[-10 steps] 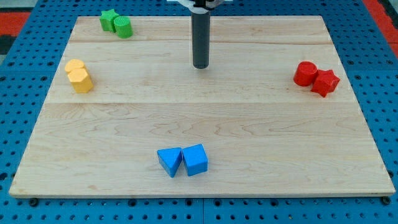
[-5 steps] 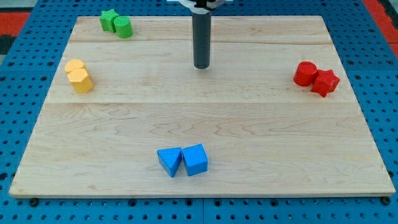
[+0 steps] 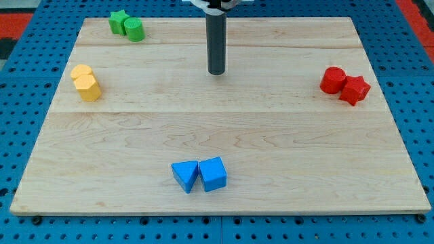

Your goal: Move the arm towards the center of the board

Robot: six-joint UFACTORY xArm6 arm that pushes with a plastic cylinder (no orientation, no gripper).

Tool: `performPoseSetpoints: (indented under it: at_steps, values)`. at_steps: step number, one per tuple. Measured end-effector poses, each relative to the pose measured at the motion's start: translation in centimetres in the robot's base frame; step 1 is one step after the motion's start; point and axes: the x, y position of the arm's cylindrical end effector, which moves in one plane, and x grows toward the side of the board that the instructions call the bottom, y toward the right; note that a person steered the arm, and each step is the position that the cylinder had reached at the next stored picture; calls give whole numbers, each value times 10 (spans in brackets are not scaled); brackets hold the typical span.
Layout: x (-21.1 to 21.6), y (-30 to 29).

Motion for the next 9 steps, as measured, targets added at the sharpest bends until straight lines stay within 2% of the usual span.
performPoseSetpoints:
  at_steps: [3,4,5,6,7,8,9]
  values:
    - [12,-27]
    - [0,-27]
    - [-31,-27]
    - [-34,-27]
    - [-25,-26]
    - [14,-21]
    - [18,-21]
